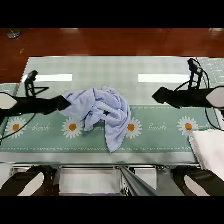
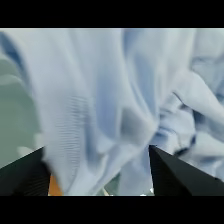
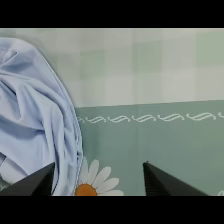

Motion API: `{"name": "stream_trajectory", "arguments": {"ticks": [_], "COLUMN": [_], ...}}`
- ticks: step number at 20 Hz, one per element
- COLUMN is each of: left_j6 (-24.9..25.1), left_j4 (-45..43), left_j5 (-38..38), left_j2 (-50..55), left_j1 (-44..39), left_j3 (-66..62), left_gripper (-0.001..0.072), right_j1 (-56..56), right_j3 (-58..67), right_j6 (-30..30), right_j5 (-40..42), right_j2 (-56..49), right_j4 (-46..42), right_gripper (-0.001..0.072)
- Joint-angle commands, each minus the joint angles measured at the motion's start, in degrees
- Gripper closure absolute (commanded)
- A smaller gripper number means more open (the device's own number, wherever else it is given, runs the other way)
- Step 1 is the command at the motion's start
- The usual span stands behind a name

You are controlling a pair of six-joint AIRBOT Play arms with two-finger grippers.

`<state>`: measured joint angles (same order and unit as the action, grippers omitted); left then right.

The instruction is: Fold the shirts.

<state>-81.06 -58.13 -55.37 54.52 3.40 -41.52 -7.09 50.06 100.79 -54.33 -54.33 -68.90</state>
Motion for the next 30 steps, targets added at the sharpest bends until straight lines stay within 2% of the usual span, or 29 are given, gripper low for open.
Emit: {"name": "stream_trajectory", "arguments": {"ticks": [1,3,5,7,9,13,14,18,20,21,22,23,25,30], "left_j6": [-0.17,-2.47,-3.54,3.56,10.99,11.63,11.89,18.84,19.08,19.08,19.21,20.96,23.43,23.61], "left_j4": [-5.27,-4.92,0.83,11.74,20.74,23.30,25.49,39.80,42.29,42.34,42.21,42.18,42.14,42.12], "left_j5": [-6.75,-7.69,-9.57,-12.66,-13.64,-3.67,-0.68,10.25,13.66,14.03,13.79,13.00,9.03,4.28], "left_j2": [-0.35,-1.70,-1.73,-0.59,0.24,3.61,4.92,9.94,12.37,13.11,13.40,13.31,13.31,13.31], "left_j1": [10.10,17.46,21.38,21.53,20.04,14.69,12.79,3.61,-0.04,-0.63,-0.72,-0.39,0.90,3.06], "left_j3": [-6.97,-6.60,-0.68,7.76,15.50,20.96,20.98,20.72,19.41,18.43,17.31,16.20,13.03,7.82], "left_gripper": [0.0005,0.0005,0.0005,0.0005,0.0006,0.0005,0.0006,0.0006,0.0008,0.0034,0.0367,0.0671,0.0681,0.0682], "right_j1": [11.74,22.93,30.53,32.59,30.36,21.00,18.43,9.57,6.27,5.22,4.31,3.43,0.96,-7.85], "right_j3": [5.86,6.34,1.42,-7.50,-16.04,-22.86,-22.86,-22.86,-22.86,-22.86,-22.84,-22.60,-20.85,-9.46], "right_j6": [-7.13,-8.72,-9.22,-9.79,-14.38,-15.43,-15.15,-13.73,-13.73,-13.75,-13.99,-14.91,-16.41,-17.49], "right_j5": [-4.68,-8.33,-8.98,-8.35,-7.65,-0.48,0.87,5.40,7.43,8.37,9.29,9.92,10.60,10.67], "right_j2": [-4.04,-1.38,1.86,4.24,4.79,4.13,3.30,-1.49,-4.04,-5.18,-6.43,-7.76,-11.06,-23.67], "right_j4": [6.45,3.98,2.32,4.46,10.93,16.17,17.07,19.61,21.49,22.73,24.70,26.82,29.46,33.18], "right_gripper": [0.0081,0.0082,0.0083,0.0083,0.0083,0.0084,0.0084,0.0084,0.0084,0.0084,0.0084,0.0084,0.0084,0.0084]}}
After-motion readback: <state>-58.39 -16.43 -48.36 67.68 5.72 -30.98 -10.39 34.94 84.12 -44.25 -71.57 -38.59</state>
